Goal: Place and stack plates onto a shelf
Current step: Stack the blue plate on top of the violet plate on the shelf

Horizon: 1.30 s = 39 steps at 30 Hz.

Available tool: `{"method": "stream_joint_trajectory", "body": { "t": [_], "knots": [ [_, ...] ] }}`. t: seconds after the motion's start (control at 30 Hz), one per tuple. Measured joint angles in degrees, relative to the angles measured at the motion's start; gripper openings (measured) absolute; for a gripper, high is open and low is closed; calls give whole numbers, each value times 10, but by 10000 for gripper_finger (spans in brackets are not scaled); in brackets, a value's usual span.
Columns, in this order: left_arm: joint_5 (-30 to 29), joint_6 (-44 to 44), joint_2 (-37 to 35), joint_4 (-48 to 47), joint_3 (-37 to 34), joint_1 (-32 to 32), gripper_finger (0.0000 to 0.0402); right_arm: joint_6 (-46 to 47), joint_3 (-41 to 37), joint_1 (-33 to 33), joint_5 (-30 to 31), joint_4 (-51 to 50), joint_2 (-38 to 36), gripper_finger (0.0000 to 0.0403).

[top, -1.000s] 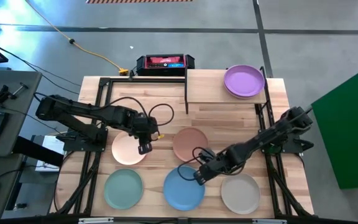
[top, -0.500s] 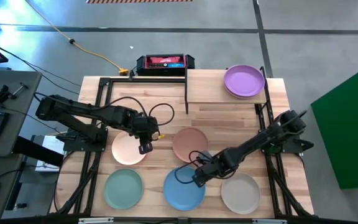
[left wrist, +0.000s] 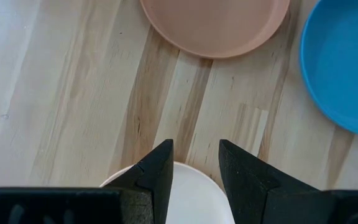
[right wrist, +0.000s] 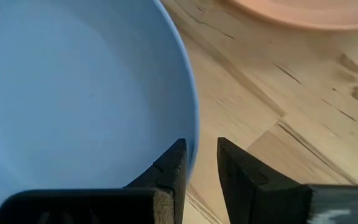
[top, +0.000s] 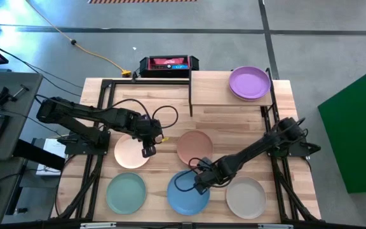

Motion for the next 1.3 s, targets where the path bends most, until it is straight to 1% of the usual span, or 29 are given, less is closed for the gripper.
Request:
{"method": "stream_joint_trajectory", "body": {
  "t": [0.3,0.47,0.53,0.67,0.7,0.8,0.9,1.13,1.3],
  "knots": [
    [0,0,0,0,0,0,117,0,0,0,-4,24,18,69],
    [0,0,0,-1,0,0,117,7,0,0,-23,28,27,68],
    [0,0,0,-1,0,0,117,7,0,-1,-25,29,27,59],
    [0,0,0,-1,0,0,117,7,0,-2,-32,29,26,13],
    [0,0,0,-1,0,0,117,7,0,-2,-32,30,26,7],
    [0,0,0,-1,0,0,117,17,0,-2,-34,28,26,10],
    [0,0,0,-2,0,0,117,17,0,-2,-43,28,23,3],
    [0,0,0,-2,0,0,117,15,0,-5,-46,2,-17,0],
    [0,0,0,-2,0,0,117,15,0,-12,-20,-41,-69,0]
  ]
}}
